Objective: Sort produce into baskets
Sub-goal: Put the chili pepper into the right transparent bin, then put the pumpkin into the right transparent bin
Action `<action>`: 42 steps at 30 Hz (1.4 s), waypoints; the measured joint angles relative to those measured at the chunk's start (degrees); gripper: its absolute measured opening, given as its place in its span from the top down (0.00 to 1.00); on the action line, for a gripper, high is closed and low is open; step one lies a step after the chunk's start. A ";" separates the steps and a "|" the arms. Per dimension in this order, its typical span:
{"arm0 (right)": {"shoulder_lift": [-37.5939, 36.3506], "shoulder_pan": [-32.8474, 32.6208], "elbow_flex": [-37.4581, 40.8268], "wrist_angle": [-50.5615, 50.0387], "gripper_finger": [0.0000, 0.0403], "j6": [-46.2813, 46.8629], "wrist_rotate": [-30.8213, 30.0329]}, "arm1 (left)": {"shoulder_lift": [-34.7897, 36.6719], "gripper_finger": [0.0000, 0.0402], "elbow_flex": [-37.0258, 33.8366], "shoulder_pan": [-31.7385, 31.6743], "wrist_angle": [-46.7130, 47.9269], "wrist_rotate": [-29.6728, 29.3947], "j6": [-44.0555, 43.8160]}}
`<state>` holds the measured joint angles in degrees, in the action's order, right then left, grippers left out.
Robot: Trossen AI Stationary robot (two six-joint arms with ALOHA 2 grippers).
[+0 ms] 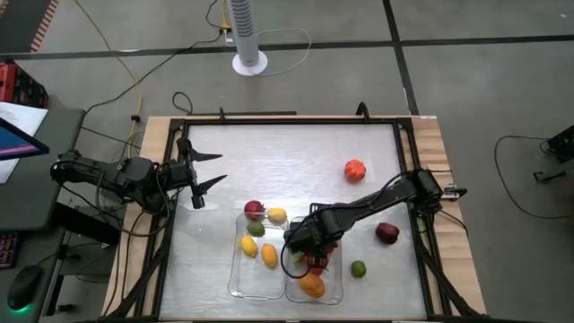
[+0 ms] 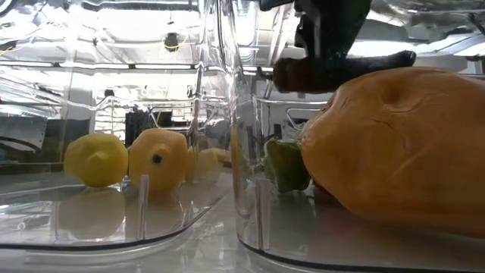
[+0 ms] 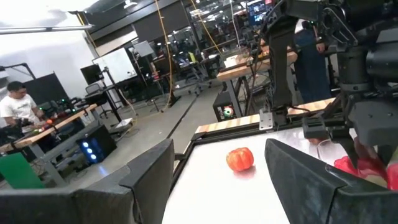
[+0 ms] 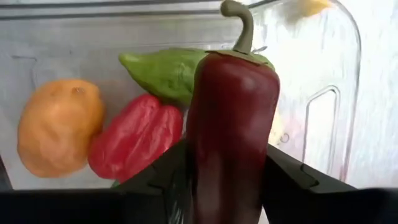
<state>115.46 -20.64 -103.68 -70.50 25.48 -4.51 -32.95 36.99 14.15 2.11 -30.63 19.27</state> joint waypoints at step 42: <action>-14.31 29.05 9.63 4.38 0.34 -19.13 -14.39 | -0.03 0.40 0.00 0.02 1.20 0.04 -0.74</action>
<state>101.15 8.40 -94.05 -66.12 6.35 -18.91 -32.98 36.99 14.17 3.31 -30.59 18.52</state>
